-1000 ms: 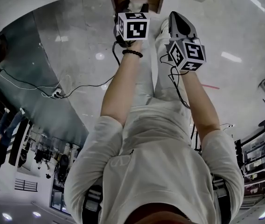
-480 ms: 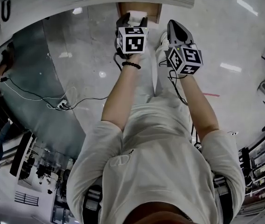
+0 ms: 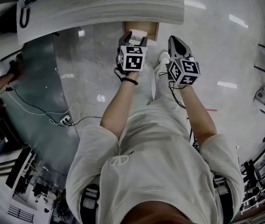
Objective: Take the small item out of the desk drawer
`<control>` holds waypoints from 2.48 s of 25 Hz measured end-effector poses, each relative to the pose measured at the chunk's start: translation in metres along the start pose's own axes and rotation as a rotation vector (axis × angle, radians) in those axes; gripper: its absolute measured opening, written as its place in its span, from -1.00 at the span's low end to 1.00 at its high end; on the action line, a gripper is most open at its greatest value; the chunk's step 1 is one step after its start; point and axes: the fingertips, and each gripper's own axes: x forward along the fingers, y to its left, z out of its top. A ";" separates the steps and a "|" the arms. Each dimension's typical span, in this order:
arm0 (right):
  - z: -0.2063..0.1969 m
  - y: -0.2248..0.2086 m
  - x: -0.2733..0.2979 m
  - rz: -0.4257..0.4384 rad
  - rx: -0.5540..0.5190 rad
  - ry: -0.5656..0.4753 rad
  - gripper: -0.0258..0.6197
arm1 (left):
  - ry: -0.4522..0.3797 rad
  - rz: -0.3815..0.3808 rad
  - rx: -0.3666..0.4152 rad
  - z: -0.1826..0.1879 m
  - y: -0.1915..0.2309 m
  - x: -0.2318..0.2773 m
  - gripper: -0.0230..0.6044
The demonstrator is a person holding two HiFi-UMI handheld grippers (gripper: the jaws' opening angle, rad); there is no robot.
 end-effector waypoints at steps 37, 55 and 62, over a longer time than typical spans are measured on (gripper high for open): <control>0.206 0.014 -0.156 -0.033 -0.108 -0.322 -0.92 | -0.494 -0.019 0.142 0.162 -0.005 -0.218 -0.12; 0.313 0.034 -0.249 -0.003 -0.190 -0.575 -0.92 | -0.908 0.058 0.161 0.249 0.002 -0.368 -0.12; 0.337 0.029 -0.274 -0.025 -0.216 -0.623 -0.92 | -0.997 0.075 0.165 0.266 -0.001 -0.393 -0.12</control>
